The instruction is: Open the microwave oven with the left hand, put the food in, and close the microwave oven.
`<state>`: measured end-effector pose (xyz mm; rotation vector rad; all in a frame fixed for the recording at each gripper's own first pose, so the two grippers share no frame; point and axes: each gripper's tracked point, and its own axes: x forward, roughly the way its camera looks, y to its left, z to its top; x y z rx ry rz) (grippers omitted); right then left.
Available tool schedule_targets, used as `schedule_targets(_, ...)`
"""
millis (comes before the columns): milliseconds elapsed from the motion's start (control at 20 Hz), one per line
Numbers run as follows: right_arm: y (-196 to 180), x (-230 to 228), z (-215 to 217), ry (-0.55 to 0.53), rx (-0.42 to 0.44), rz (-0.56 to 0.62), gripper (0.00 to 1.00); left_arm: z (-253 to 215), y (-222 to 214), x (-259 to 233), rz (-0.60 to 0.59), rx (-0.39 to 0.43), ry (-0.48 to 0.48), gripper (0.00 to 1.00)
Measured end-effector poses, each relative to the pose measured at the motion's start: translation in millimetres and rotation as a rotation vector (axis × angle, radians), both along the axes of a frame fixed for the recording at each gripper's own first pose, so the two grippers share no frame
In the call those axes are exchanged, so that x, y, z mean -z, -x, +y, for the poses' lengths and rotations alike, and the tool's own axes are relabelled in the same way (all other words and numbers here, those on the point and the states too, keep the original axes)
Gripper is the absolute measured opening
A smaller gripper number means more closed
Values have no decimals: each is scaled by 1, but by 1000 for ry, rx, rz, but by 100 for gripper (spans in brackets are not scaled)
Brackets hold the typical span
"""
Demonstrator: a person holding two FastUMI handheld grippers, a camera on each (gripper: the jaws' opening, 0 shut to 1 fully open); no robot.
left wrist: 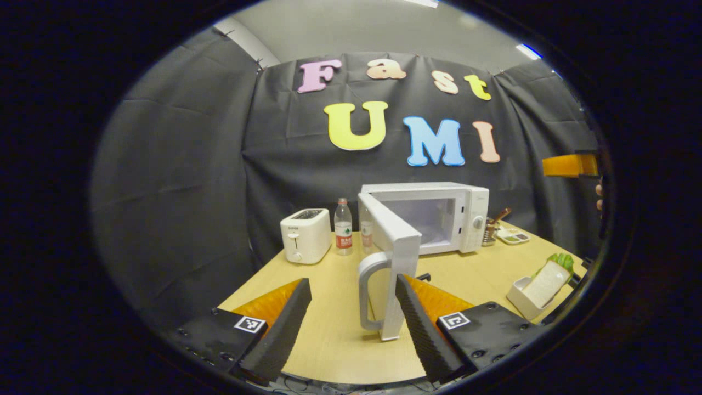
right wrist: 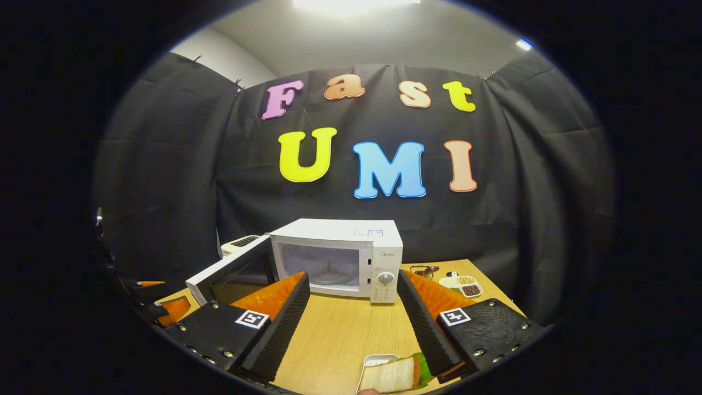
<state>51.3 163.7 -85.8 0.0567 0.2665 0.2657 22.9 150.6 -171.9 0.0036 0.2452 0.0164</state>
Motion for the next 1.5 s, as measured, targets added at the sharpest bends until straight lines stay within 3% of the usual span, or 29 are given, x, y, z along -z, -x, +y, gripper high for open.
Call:
schedule_targets(200, -11, 24, -38, -54, 4, 101, 97, -24, 10, -53, -82, -45, 6, 97)
schedule_targets(500, -14, 87, -85, -107, -3, 309, 98, -73, 9, -115, -185, -44, -18, 99)
schedule_targets(950, 20, 169, -105, -180, -67, 625, 98, -128, 12, -120, -182, -28, -20, 100)
schedule_targets(1250, 51, 197, -93, -285, -134, 804, 98, -146, 10, -118, -175, -30, -33, 100)
schedule_targets(1500, 73, 218, -85, -306, -182, 935, 98, -154, 11, -119, -171, -42, -46, 97)
